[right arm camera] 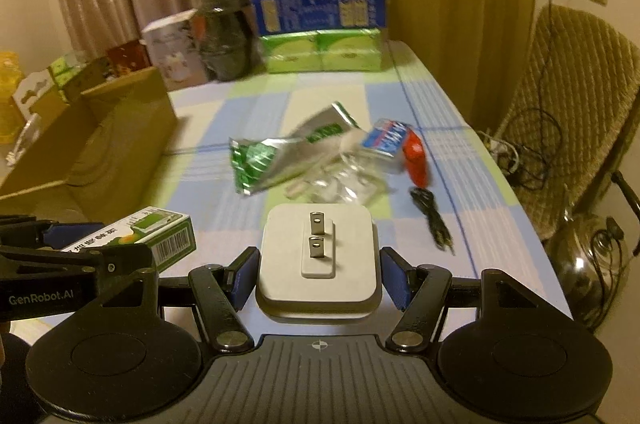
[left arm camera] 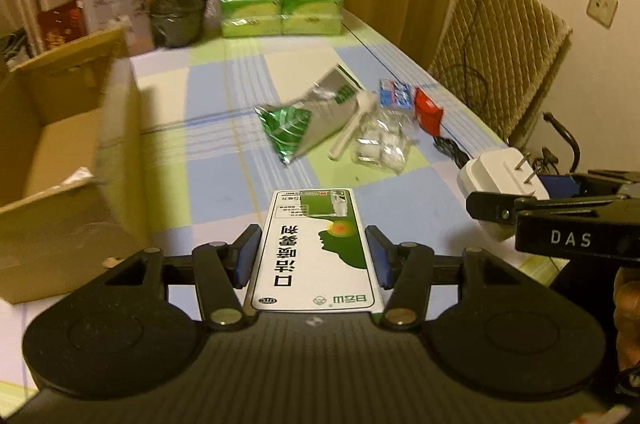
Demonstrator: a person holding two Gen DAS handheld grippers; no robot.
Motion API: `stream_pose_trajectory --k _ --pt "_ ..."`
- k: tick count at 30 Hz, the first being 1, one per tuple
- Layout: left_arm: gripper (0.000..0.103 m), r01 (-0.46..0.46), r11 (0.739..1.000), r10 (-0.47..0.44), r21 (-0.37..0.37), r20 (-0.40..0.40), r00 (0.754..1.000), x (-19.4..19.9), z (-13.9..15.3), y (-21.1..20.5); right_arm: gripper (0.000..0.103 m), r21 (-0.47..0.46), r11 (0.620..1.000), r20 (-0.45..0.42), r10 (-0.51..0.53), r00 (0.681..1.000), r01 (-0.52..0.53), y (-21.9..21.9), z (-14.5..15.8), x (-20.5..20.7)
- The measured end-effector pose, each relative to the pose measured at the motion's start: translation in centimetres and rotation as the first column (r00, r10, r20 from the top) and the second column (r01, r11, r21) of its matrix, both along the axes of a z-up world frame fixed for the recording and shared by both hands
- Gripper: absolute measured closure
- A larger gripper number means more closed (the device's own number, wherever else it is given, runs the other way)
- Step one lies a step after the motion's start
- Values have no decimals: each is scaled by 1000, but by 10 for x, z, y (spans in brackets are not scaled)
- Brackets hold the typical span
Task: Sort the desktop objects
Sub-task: 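Lift both held items and carry them toward the cardboard box, then lower both items into the cardboard box and open both tools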
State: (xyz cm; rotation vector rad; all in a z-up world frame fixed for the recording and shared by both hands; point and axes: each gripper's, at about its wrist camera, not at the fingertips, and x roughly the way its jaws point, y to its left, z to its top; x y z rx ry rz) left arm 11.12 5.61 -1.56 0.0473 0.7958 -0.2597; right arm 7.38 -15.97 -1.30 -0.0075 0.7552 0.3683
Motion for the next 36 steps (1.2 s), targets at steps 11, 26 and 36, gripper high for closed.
stream_pose_trajectory --k 11,26,36 --pt "52 -111 994 112 -17 86 990 -25 46 48 41 24 994 47 109 993 -110 47 30 -13" --pt "52 -220 975 223 -34 133 966 -50 70 109 41 16 973 88 229 969 -232 112 50 -23" --pt "52 -293 956 295 -37 157 943 -57 84 156 41 10 953 110 301 947 -304 162 62 -22"
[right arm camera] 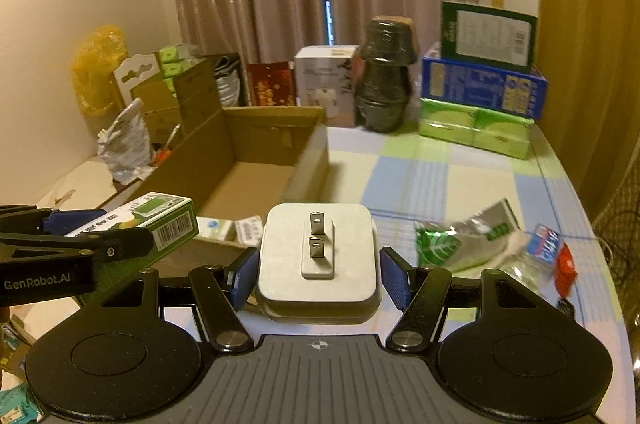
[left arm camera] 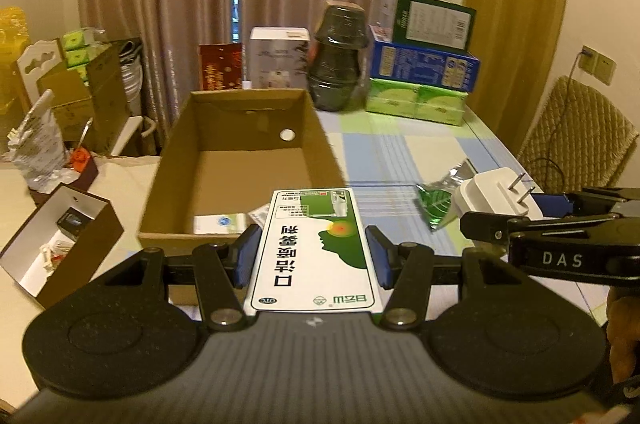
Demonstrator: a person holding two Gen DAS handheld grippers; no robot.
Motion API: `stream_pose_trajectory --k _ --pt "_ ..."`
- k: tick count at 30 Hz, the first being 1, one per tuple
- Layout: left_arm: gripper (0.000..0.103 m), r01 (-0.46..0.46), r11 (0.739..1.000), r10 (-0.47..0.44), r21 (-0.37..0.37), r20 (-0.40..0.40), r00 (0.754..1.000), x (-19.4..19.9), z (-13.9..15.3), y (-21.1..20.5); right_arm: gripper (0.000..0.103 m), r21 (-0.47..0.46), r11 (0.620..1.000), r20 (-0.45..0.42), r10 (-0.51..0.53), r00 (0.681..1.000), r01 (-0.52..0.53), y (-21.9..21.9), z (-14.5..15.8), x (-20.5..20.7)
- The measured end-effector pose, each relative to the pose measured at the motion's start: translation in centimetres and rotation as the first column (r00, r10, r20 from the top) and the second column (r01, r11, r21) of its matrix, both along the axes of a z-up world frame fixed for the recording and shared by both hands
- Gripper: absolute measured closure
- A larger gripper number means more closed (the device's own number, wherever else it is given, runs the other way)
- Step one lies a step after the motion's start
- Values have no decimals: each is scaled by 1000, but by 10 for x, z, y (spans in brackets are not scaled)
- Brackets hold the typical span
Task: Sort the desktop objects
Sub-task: 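Lower both items into the cardboard box and open both tools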
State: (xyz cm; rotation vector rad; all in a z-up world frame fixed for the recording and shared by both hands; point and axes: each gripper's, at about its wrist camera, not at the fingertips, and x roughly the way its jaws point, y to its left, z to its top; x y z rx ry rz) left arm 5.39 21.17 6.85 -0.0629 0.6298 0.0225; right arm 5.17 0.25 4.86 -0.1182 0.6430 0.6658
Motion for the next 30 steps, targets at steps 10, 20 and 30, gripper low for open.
stream_pose_trajectory --k 10,20,30 --pt "52 -57 998 57 19 -8 998 18 2 46 41 14 998 -11 58 998 -58 53 4 21" --pt "52 -77 997 78 26 -22 997 56 -5 78 41 24 995 -49 95 994 -94 98 -9 49" --pt "52 -64 997 66 32 -48 997 85 -20 87 41 34 996 -85 88 992 -86 110 -22 73"
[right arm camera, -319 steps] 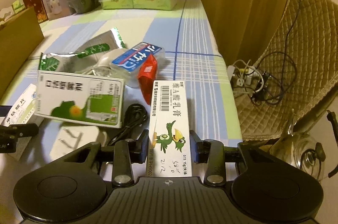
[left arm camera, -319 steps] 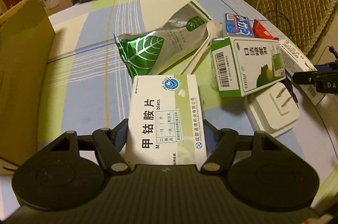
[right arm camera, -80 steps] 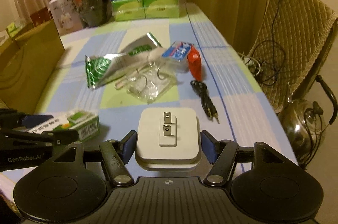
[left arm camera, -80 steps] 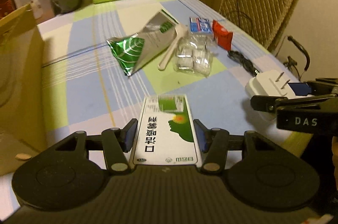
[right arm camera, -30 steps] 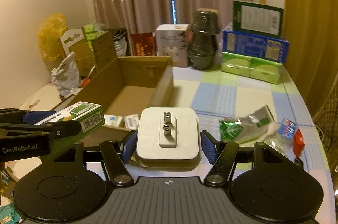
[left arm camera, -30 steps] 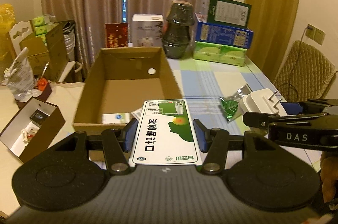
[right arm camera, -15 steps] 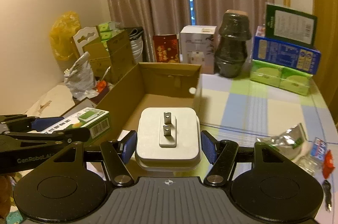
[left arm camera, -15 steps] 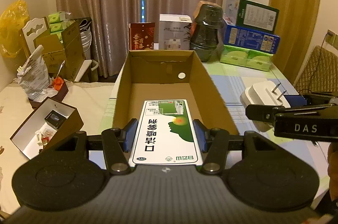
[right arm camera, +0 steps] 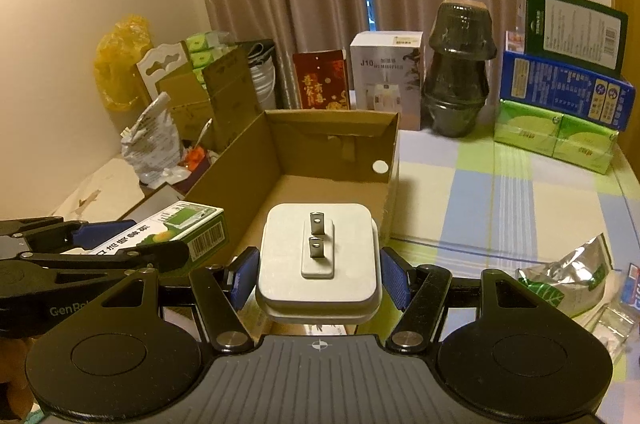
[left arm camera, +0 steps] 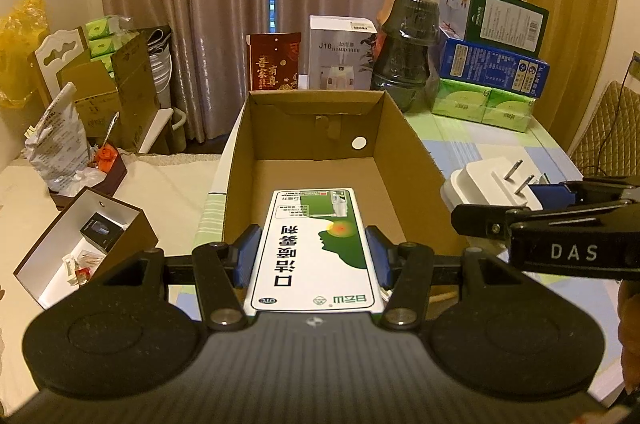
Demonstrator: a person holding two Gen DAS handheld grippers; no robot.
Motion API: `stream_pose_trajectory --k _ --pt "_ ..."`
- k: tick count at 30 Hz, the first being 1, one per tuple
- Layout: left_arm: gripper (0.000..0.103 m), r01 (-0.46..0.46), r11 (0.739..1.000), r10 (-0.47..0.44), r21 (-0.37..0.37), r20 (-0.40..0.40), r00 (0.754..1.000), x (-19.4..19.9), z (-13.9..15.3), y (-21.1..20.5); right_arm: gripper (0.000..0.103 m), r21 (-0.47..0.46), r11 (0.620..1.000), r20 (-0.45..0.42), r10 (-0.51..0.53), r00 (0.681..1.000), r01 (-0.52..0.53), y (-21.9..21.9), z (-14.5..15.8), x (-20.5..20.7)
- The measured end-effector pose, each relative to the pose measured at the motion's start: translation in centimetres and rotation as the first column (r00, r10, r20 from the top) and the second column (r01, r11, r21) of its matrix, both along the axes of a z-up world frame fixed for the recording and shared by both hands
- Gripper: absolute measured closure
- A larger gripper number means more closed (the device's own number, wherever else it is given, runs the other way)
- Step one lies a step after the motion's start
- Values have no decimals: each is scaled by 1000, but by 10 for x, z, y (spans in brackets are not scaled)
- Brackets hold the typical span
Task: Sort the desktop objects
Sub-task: 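Lower both items into the cardboard box and open both tools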
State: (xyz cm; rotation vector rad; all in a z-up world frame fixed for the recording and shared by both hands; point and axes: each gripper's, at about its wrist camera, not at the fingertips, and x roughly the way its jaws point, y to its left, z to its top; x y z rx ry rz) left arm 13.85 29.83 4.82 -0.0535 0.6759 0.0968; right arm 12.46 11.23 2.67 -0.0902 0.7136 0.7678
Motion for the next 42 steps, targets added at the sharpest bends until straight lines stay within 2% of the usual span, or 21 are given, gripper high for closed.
stream_pose_trajectory --k 14,20,22,23,29,33,38,42 --pt "52 4 1000 -4 -16 -8 1000 30 -17 12 41 30 999 -62 -16 998 18 15 -14 29" --pt "52 1 1000 -1 -15 -7 1000 42 -25 17 41 82 996 -102 -25 994 34 19 -21 44" --pt "52 5 1000 -5 -13 -2 1000 46 -27 20 33 113 993 -128 -32 991 47 18 -23 50" --pt "49 6 1000 -6 -9 -1 1000 48 -27 21 25 126 990 -134 -45 990 62 16 -22 53" --pt "48 -24 1000 24 2 6 1000 39 -24 25 21 170 980 -116 -88 989 107 -9 -12 53" --pt "46 -31 999 31 -13 13 999 23 -19 22 20 181 973 -109 -123 986 141 -40 -8 37" --pt "44 -46 998 46 -34 24 999 -3 -12 15 16 168 964 -107 -191 976 207 -90 -8 12" --pt "42 -47 999 48 -25 27 998 -28 -6 3 13 116 966 -88 -224 971 233 -127 -12 -10"
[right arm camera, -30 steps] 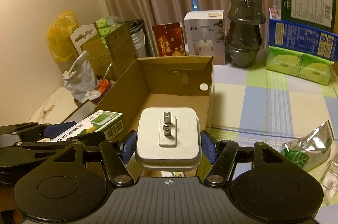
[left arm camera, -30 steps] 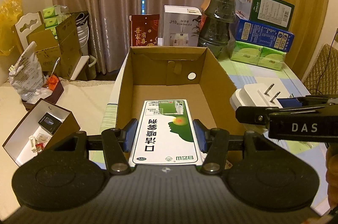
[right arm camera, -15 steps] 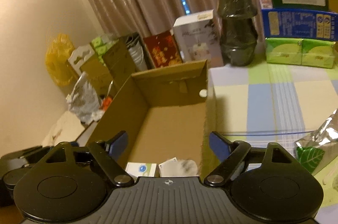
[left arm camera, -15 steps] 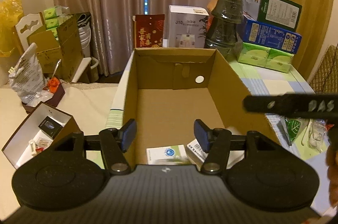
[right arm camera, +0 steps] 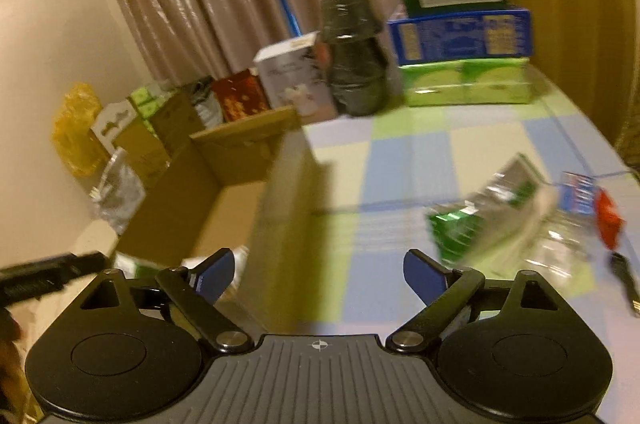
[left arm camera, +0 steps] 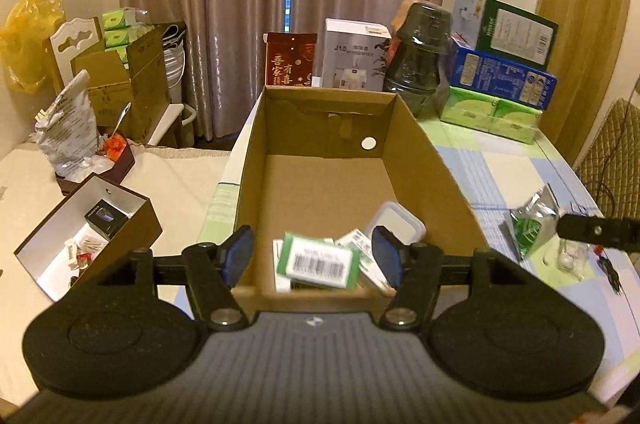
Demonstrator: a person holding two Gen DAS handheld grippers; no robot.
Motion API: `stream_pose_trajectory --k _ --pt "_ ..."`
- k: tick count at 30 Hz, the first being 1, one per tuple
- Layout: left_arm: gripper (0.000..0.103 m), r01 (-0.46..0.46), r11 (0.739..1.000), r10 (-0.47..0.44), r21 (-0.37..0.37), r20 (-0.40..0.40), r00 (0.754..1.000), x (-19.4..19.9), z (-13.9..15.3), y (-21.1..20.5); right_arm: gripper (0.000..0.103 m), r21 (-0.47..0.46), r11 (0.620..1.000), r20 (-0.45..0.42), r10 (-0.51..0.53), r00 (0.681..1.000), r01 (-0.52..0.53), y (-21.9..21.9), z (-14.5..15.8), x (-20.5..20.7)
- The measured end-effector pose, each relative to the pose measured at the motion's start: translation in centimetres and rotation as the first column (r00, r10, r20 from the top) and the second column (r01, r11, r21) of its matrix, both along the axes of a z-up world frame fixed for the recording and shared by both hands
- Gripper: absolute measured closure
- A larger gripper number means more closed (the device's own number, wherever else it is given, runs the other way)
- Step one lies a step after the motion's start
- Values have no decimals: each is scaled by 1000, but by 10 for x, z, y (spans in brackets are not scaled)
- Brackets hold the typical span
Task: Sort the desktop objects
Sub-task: 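Lower both items into the cardboard box and open both tools, then move both tools back over the remaining items on the table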
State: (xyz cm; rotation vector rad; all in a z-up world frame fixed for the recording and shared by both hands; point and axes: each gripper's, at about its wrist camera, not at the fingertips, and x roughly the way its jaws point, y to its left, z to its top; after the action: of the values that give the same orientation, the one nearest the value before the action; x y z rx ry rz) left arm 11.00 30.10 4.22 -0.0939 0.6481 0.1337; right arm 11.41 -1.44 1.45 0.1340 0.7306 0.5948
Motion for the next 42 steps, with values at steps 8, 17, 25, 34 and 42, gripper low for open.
stream_pose_trajectory --k 8,17,25,34,42 --pt "31 16 1000 -16 4 -6 1000 -41 6 -35 8 -43 997 -8 -63 998 62 -63 -5 -29" --pt "16 125 992 -125 -14 12 992 -50 11 -103 6 -56 985 18 -165 986 166 -135 2 -42" --pt "7 262 965 -262 -7 0 965 -30 9 -174 6 -51 963 22 -265 964 266 -194 3 -42" --pt "5 347 938 -347 -6 -23 938 -9 -2 -233 6 -79 943 32 -320 947 322 -233 -2 -45" --pt "5 378 926 -379 -15 -47 924 -1 -11 -259 6 -81 941 20 -329 944 329 -243 -9 -38"
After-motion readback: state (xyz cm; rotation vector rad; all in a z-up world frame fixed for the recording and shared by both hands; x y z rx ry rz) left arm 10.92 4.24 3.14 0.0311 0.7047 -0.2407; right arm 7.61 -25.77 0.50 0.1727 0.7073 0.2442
